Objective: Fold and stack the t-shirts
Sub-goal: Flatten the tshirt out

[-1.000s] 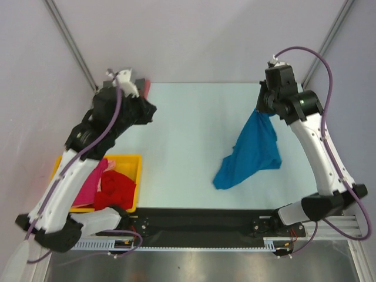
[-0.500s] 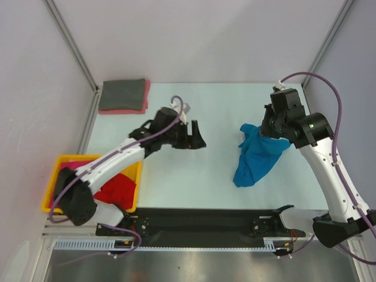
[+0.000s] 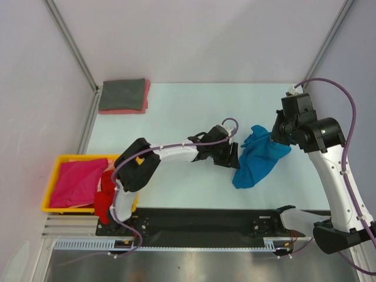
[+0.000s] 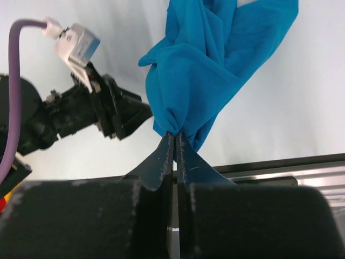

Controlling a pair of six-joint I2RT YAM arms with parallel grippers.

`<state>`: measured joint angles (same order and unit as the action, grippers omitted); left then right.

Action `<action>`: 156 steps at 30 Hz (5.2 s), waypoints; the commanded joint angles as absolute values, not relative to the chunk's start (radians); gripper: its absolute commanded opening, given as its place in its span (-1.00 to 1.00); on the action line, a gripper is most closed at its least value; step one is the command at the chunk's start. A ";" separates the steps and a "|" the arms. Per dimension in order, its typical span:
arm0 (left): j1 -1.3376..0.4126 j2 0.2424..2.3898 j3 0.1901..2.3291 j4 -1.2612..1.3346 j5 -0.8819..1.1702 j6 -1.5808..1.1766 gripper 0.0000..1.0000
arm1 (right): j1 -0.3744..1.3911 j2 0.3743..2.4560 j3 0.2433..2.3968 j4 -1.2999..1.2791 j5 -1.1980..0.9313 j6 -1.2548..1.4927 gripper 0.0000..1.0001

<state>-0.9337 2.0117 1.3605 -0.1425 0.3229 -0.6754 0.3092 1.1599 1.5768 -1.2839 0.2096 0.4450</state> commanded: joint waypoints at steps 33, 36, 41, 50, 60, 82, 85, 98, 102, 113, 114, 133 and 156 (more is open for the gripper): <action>-1.008 2.128 1.529 -0.279 0.166 -0.683 -0.99 | 0.245 1.092 1.539 -1.285 0.164 0.420 -1.00; -1.006 2.013 1.485 -0.319 0.039 -0.638 -0.99 | 0.244 1.097 1.531 -1.289 0.189 0.416 -1.00; -0.934 1.652 1.407 -0.425 -0.138 -0.551 -0.99 | 0.215 1.120 1.503 -1.232 0.239 0.419 -1.00; -0.615 1.474 1.738 -0.475 -0.046 -0.284 -0.99 | 0.135 1.411 1.729 -0.977 0.206 0.379 -1.00; -0.568 1.246 1.546 -0.542 -0.322 -0.259 -0.99 | 0.282 1.207 1.613 -1.032 0.092 0.440 -1.00; -0.623 1.142 0.937 -0.387 0.149 -0.567 0.47 | 0.189 1.207 1.115 -0.960 -0.181 0.463 0.45; -0.735 1.374 1.040 -0.382 0.207 -0.583 0.64 | 0.160 1.310 1.131 -0.936 -0.166 0.451 0.42; -0.796 1.876 1.477 -0.431 -0.015 -0.617 0.54 | -0.017 1.529 1.026 -0.768 -0.314 0.468 0.50; -0.788 1.943 1.549 -0.509 -0.073 -0.666 0.79 | -0.006 1.540 1.054 -0.764 -0.307 0.512 0.51; -0.742 2.066 1.635 -0.402 0.061 -0.339 -0.15 | 0.031 1.552 1.089 -0.776 -0.285 0.535 0.49; -0.742 2.086 1.661 -0.419 0.064 -0.339 -0.27 | 0.031 1.549 1.092 -0.788 -0.281 0.528 0.49; -0.775 2.330 1.913 -0.597 0.011 -0.520 -0.11 | 0.034 1.543 1.063 -0.785 -0.264 0.538 0.49; -0.784 2.342 1.913 -0.633 -0.046 -0.506 -0.82 | 0.091 1.577 1.065 -0.769 -0.216 0.580 0.49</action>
